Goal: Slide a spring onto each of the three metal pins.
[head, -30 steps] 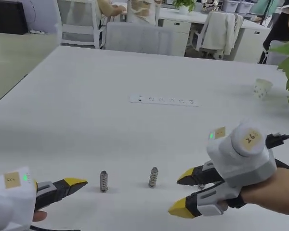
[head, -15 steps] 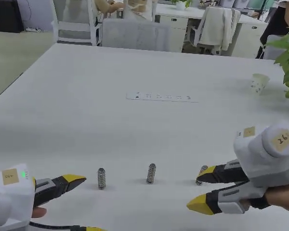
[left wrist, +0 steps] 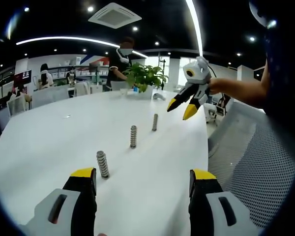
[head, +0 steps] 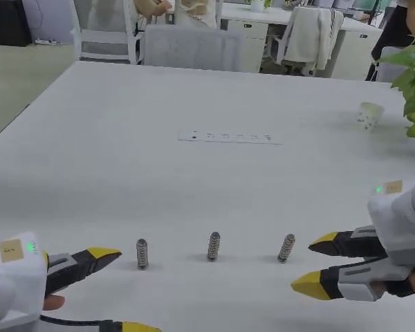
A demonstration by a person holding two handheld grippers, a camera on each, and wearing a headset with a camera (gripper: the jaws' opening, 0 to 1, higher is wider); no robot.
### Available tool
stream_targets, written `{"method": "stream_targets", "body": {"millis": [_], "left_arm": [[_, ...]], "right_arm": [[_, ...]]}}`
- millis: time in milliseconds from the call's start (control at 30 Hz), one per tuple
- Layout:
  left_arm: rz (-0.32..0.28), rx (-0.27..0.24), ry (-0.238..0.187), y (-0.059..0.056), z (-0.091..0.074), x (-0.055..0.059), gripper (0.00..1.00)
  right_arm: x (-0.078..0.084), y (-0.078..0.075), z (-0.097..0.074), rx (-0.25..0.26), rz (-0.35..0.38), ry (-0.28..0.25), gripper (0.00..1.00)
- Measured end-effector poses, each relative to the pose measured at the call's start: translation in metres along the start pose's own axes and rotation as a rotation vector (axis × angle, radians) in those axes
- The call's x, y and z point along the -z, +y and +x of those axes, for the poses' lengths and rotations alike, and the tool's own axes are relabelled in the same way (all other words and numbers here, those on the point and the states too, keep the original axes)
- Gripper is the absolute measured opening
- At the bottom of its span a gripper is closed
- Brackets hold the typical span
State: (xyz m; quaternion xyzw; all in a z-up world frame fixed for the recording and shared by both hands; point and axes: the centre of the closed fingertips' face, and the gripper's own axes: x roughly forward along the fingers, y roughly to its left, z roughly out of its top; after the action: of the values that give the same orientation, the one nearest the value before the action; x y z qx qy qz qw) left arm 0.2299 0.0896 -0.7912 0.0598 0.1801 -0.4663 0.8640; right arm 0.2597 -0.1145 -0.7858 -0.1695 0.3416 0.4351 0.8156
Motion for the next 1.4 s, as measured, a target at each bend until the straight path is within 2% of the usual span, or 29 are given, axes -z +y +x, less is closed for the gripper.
{"method": "stream_targets", "body": {"millis": [333, 500, 667, 867, 1400], "left_arm": [[-0.013, -0.016, -0.006, 0.003, -0.002, 0.000, 0.74], [-0.022, -0.024, -0.006, 0.005, -0.003, 0.002, 0.75], [-0.036, -0.031, -0.007, 0.006, -0.004, 0.004, 0.77], [-0.047, -0.040, -0.006, 0.008, -0.004, 0.006, 0.78], [-0.068, -0.060, -0.008, 0.017, -0.005, 0.007, 0.84]], "right_arm": [[0.006, -0.011, -0.005, 0.030, 0.012, -0.052, 0.54], [0.006, -0.011, -0.006, 0.031, 0.006, -0.071, 0.58], [0.008, -0.009, -0.006, 0.017, -0.012, -0.093, 0.62], [0.013, -0.009, -0.004, 0.002, -0.012, -0.092, 0.63], [0.010, -0.005, -0.004, -0.031, -0.037, -0.160, 0.72]]}}
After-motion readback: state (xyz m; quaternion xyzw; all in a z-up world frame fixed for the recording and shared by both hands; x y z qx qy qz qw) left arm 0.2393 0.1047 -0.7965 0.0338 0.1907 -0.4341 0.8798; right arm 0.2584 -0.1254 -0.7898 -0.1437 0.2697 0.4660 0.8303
